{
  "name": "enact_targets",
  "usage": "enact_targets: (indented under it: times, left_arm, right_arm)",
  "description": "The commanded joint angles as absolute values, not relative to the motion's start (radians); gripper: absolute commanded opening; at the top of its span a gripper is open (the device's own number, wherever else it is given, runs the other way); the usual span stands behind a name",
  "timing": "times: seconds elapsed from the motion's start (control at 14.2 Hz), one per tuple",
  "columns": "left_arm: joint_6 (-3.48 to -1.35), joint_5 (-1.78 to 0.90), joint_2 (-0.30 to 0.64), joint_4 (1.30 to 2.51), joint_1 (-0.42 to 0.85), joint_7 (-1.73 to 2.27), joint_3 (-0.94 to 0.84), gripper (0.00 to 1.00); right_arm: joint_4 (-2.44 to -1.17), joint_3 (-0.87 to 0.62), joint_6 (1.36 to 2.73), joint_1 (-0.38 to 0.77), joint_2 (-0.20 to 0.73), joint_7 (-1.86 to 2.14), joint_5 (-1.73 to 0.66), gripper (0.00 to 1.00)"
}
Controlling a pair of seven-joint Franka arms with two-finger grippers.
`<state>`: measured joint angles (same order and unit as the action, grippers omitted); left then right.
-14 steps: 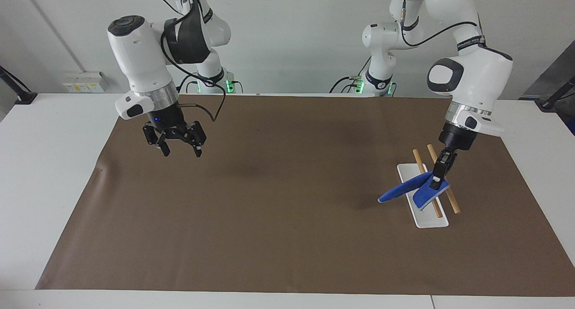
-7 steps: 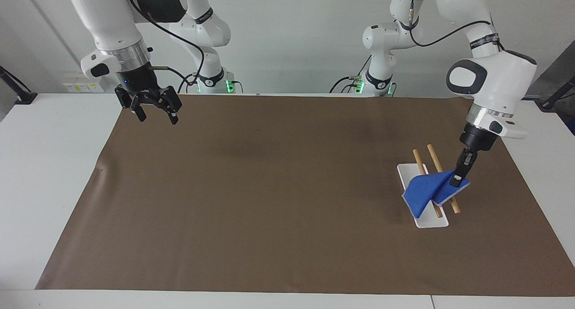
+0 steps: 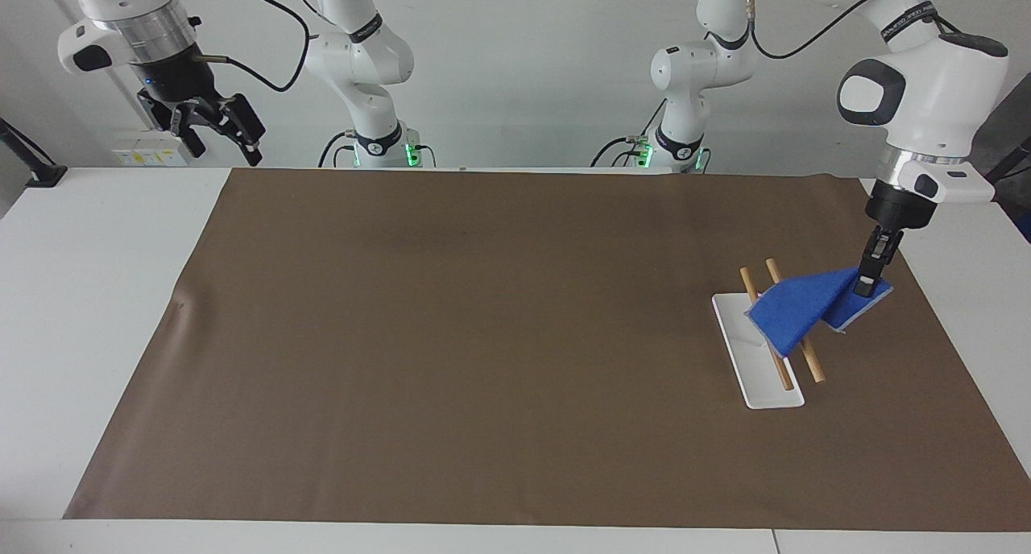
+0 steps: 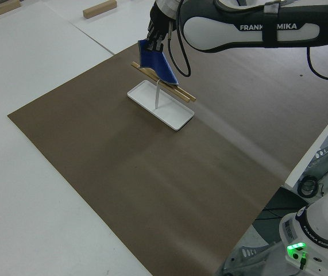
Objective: Right arm passes towel to left arm to hang
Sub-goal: 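Lower the towel over the wooden dowel and open the left gripper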
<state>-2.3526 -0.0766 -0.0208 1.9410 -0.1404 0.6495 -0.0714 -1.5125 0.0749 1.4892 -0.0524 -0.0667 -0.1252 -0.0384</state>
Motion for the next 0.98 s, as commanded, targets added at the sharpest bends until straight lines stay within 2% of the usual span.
enact_targets:
  times: [0.0,0.28,0.56,0.91]
  left_arm:
    - [-2.358,-0.041,-0.014,1.942,-0.147,0.686,-0.078,0.00]
    - [-2.451,-0.041,0.038,1.947,-0.149,0.730,-0.077,0.00]
    - [-2.536,-0.040,0.097,1.941,-0.150,0.730,-0.075,0.00]
    - [-2.646,-0.041,0.144,1.934,-0.138,0.784,-0.077,0.00]
  right_arm:
    - [-1.543,0.147,1.496,0.044,-0.084,-0.110,-0.005,1.00]
    - [-1.529,0.138,1.488,0.017,-0.023,-0.114,-0.006,1.00]
    - [-1.598,0.127,1.537,0.015,-0.055,-0.109,-0.012,1.00]
    - [-1.605,0.129,1.537,0.014,-0.060,-0.107,-0.021,1.00]
